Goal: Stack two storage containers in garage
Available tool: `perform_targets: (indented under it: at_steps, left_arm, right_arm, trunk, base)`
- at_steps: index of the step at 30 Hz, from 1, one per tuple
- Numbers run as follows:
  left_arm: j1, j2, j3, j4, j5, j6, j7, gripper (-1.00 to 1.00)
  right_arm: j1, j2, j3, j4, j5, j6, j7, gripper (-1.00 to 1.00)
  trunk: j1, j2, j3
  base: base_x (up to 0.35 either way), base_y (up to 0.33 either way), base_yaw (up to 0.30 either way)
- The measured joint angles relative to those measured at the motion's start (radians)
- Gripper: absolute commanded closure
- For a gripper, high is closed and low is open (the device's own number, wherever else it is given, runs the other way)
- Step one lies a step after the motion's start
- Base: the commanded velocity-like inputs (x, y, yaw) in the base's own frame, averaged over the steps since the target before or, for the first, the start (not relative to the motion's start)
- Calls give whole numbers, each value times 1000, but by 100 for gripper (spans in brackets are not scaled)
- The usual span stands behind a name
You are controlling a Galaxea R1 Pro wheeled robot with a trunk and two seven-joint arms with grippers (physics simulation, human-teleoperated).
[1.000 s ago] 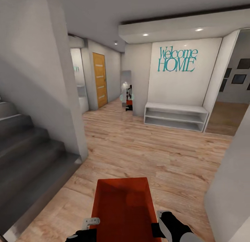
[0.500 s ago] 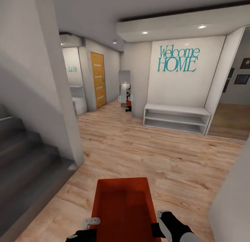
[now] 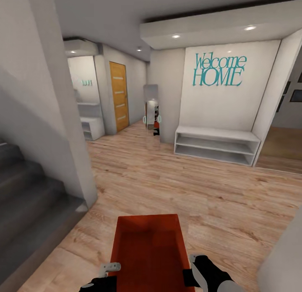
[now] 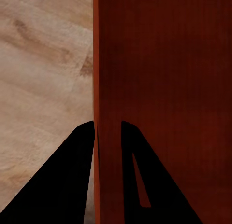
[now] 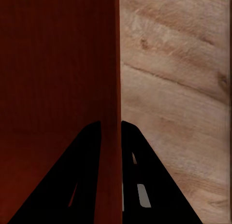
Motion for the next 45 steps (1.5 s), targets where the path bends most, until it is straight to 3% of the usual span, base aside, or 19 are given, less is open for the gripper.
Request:
perform_targets:
  at_steps: [28,45]
  left_arm:
    - [0,0,0,0,0,1,0,100]
    - [0,0,0,0,0,0,0,100]
  right_arm:
    - [0,0,-1,0,0,1,0,100]
    - [0,0,0,0,0,0,0,100]
  trunk:
    - [0,0,-6]
    - [0,0,-8]
  base:
    - [291,-120,28]
    - [291,-11,34]
